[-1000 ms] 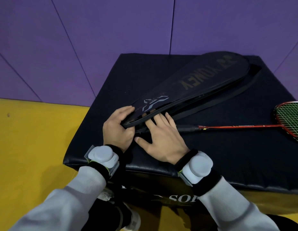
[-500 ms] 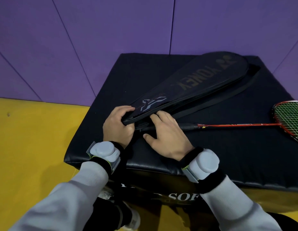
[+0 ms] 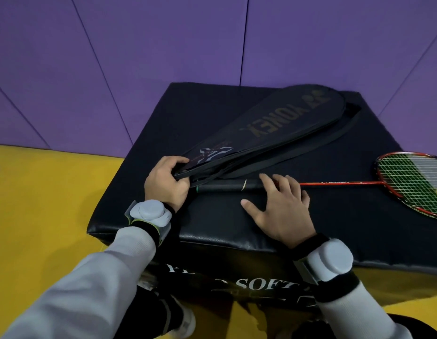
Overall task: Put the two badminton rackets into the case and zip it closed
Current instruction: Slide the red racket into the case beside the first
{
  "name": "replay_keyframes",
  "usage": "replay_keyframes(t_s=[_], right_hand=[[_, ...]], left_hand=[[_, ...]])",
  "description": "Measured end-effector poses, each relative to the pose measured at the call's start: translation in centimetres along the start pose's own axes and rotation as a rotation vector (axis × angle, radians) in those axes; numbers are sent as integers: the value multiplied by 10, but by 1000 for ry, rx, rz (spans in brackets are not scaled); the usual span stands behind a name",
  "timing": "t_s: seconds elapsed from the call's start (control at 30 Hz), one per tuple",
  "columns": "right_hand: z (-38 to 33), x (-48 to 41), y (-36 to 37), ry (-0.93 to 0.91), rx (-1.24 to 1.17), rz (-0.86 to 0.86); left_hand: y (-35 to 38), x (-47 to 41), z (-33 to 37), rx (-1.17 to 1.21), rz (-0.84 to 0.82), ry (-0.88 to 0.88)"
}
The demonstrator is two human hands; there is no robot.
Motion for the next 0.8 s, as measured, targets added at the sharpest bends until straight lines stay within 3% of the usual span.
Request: replay_keyframes(t_s=[0.27, 0.6, 0.8], right_hand=[[-1, 6, -13, -20, -58, 68], [-18, 14, -11, -246, -142, 94], [-10, 12, -20, -213, -161, 157]], left_hand=[[1, -3, -8, 24, 14, -36], [3, -3, -8, -1, -10, -27], [2, 0, 1, -43, -35, 19]])
Point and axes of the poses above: each hand's wrist, its own x-axis away from the middle knuckle, its own y-axis out of the palm, z = x × y, the point moved 7 cm from there along -x, towards the middle knuckle
